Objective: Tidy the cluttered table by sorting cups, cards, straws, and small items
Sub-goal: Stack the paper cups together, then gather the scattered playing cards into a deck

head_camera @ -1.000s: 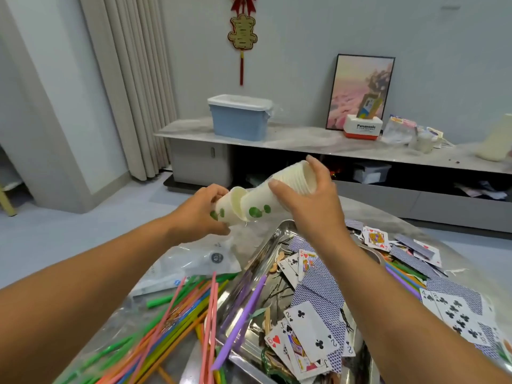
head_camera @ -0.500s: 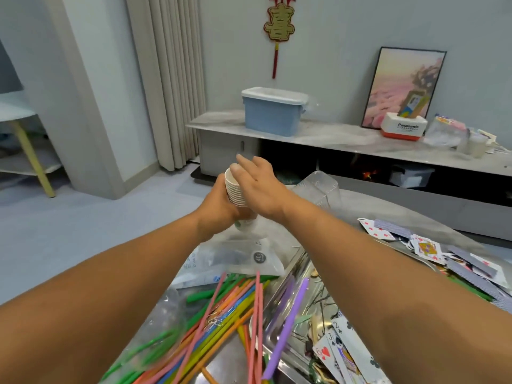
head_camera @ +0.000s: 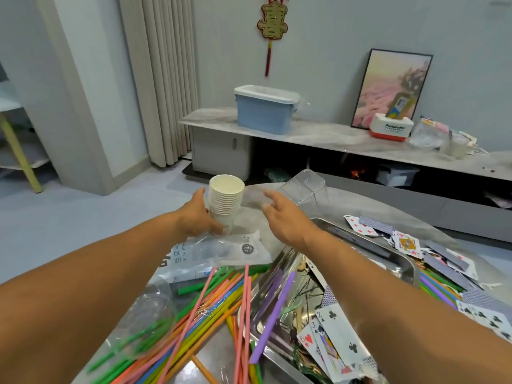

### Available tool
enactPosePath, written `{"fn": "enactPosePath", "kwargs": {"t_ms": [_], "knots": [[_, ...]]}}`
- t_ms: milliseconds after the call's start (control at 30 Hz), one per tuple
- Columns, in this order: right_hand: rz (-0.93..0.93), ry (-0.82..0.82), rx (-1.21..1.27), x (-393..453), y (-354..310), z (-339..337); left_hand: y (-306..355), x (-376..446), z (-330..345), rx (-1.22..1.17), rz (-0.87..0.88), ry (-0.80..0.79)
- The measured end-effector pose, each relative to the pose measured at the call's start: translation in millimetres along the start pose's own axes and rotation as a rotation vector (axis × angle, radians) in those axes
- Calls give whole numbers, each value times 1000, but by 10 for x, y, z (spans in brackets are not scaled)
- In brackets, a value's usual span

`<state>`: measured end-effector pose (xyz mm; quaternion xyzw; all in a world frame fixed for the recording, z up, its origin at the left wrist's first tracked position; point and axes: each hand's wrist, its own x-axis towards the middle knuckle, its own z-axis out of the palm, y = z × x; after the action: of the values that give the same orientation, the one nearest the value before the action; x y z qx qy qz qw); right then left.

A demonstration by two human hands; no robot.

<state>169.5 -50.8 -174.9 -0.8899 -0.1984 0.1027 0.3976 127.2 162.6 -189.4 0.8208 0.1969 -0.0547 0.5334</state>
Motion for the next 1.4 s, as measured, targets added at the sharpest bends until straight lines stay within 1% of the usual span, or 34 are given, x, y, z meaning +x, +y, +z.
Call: {"fn": "enactPosePath", "kwargs": {"t_ms": [67,133,200,300,500,633,767,867,933,1000,1100,1267,1400], "knots": [[103,53,-34,-153,130,-63,35,-71,-62,64,-18,5],[195,56,-77,-371,240,-108,45,-184,-136,116,-77,16],[253,51,-119,-599,341,-117,62,-310,-215,161,-125,34],[310,44,-124,-904,414,-91,98,-515,-298,176,-129,72],[288,49,-60,-1291,291,-106,179,-1126,-167,220,15,211],[287,59,-37,-1572,129,-160,218,-1579,146,205,134,202],[261,49,-55,-1859,3,-232,227,-1946,389,276,228,194],[269,46,-79,-2105,-51,-348,179,-2233,563,281,260,137],[299,52,-74,-2279,-8,-450,106,-2437,733,271,295,61],[317,54,-114,-2492,75,-560,16,-2646,914,332,332,-34],[328,4,-244,-2894,258,-711,-136,-2917,1220,439,390,-151],[422,-148,-358,-3466,523,-809,-271,-3171,1546,586,485,-171],[399,-172,-452,-3683,611,-746,-327,-3370,1604,710,574,-211]]}}
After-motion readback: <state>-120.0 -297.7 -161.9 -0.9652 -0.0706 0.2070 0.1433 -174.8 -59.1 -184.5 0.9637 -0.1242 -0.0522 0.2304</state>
